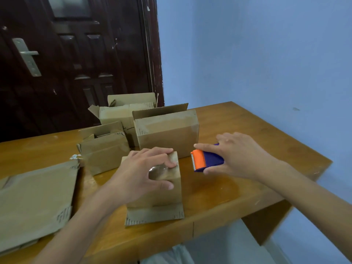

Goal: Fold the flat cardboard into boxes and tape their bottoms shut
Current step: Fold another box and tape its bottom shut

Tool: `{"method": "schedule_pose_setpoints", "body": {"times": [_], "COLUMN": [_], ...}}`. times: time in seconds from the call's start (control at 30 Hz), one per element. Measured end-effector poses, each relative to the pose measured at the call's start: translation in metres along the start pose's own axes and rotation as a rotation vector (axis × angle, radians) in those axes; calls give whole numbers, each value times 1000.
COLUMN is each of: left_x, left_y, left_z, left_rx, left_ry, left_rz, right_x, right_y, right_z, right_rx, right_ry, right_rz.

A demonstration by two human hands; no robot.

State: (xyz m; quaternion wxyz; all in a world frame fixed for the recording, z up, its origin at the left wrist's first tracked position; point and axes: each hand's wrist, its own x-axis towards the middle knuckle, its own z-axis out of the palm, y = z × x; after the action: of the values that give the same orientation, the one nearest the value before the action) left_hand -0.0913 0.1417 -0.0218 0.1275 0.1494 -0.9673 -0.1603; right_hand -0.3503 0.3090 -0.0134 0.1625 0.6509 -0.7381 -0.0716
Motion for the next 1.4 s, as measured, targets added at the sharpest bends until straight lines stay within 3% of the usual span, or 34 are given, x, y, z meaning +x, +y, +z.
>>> {"method": "schedule_pose_setpoints", "body": {"times": [0.13,0.3,0.43,0.63,0.7,0.77,0.8,0.87,0.9,1.0,1.07,1.17,1.23,1.3,1.4], "left_x": [-2,-8,-20,-35,-35,-34,-34,-34,-36,-45,-54,-64,-67,-67,-68], "left_y": [4,12,11,15,16,18,19,27,32,36,27,17,18,16,12], "left_z": [-4,10,28,52,56,57,57,44,34,9,3,10,15,14,6], "left_rx": [58,448,621,641,595,580,540,288,112,-283,-263,-557,-810,-918,-934], "left_ry": [-42,-137,94,303,319,331,336,384,419,633,791,722,764,778,575], "left_rz": [-15,-52,53,8,-7,1,0,-50,-109,-258,-397,-695,-725,-709,-735], "right_x": [-22,-30,-30,-32,-35,-34,-30,-13,-3,16,20,23,27,34,46], "right_y": [4,-11,-18,-25,-42,-70,-84,-113,-123,-143,-157,-176,-178,-171,-163], "right_z": [40,75,81,73,57,37,25,9,5,3,3,1,-2,-9,-18], "right_rx": [-60,20,50,42,88,313,578,1224,1400,1356,1318,1306,1303,1273,1174], "right_ry": [161,243,273,211,277,424,451,341,274,206,202,213,209,125,-111], "right_rz": [62,103,141,253,362,420,434,511,557,549,531,550,613,652,640]}}
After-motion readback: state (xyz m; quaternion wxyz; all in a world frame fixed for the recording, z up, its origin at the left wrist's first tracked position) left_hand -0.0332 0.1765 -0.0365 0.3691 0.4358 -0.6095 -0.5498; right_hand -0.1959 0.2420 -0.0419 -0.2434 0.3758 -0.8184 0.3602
